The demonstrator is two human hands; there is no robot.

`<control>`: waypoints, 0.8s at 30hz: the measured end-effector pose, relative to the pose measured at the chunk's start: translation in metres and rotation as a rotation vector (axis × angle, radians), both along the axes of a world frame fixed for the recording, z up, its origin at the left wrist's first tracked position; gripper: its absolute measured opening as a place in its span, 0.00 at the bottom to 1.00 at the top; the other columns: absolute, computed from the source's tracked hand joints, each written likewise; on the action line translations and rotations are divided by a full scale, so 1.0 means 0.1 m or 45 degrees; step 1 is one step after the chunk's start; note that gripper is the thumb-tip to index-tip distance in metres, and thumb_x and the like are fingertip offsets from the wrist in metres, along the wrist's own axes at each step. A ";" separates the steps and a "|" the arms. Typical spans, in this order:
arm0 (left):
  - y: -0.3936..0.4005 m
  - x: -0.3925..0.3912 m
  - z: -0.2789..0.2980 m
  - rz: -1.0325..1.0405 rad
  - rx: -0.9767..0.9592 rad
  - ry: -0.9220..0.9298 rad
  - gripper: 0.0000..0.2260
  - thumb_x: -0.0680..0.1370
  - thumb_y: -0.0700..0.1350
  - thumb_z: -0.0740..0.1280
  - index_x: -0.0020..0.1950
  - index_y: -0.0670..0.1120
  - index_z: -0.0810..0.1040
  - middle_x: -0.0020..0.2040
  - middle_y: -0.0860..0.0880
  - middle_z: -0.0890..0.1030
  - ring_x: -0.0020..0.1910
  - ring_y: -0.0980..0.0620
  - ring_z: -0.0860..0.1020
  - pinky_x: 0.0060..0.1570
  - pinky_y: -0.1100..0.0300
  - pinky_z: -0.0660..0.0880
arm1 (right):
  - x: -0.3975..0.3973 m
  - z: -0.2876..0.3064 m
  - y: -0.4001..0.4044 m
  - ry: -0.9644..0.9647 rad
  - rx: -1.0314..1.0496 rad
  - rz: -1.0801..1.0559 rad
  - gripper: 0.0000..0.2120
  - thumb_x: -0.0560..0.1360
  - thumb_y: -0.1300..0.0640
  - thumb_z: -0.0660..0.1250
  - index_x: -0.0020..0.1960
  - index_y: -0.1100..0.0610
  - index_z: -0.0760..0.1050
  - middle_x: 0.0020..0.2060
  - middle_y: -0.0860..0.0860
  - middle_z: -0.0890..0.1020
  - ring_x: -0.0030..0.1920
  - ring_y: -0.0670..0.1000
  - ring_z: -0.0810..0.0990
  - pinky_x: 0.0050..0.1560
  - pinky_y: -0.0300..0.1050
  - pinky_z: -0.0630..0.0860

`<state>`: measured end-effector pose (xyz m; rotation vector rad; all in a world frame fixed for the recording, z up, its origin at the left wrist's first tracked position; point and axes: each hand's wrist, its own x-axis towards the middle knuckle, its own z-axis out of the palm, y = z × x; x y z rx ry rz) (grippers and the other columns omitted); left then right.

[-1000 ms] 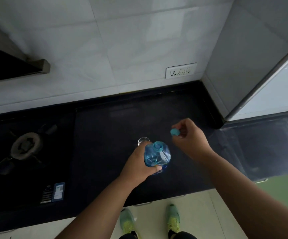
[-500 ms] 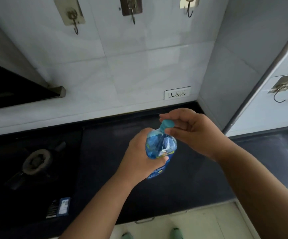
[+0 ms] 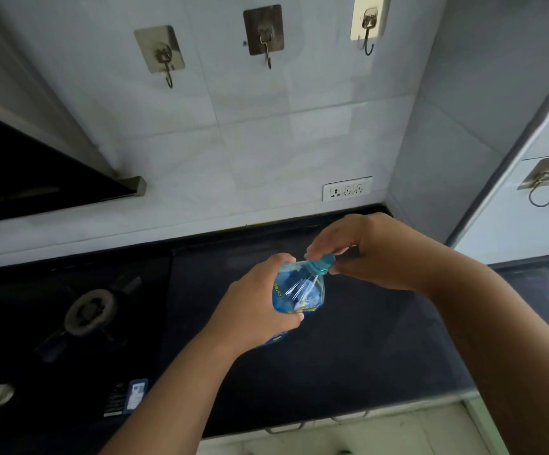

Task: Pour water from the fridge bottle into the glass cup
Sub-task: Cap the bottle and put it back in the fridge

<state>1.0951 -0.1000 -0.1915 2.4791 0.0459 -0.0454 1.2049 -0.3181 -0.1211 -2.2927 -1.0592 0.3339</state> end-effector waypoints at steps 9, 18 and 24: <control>0.01 0.00 0.08 0.034 0.085 -0.061 0.37 0.68 0.53 0.80 0.72 0.65 0.66 0.64 0.64 0.75 0.60 0.61 0.76 0.64 0.57 0.76 | -0.05 -0.08 0.20 -0.205 -0.133 -0.348 0.22 0.74 0.33 0.68 0.37 0.52 0.80 0.31 0.47 0.81 0.34 0.46 0.79 0.34 0.46 0.75; 0.03 0.05 0.10 0.068 0.023 -0.066 0.37 0.68 0.55 0.80 0.71 0.68 0.64 0.64 0.64 0.75 0.60 0.60 0.78 0.61 0.58 0.77 | -0.19 -0.09 0.21 0.068 0.054 -0.442 0.32 0.75 0.25 0.52 0.48 0.53 0.75 0.38 0.50 0.82 0.39 0.51 0.81 0.44 0.53 0.80; 0.00 0.04 0.13 0.070 0.085 -0.166 0.36 0.68 0.53 0.80 0.71 0.66 0.66 0.62 0.63 0.78 0.60 0.60 0.78 0.63 0.55 0.77 | -0.21 -0.13 0.27 -0.273 -0.118 -0.417 0.23 0.80 0.32 0.58 0.42 0.52 0.69 0.30 0.48 0.76 0.32 0.50 0.75 0.31 0.47 0.68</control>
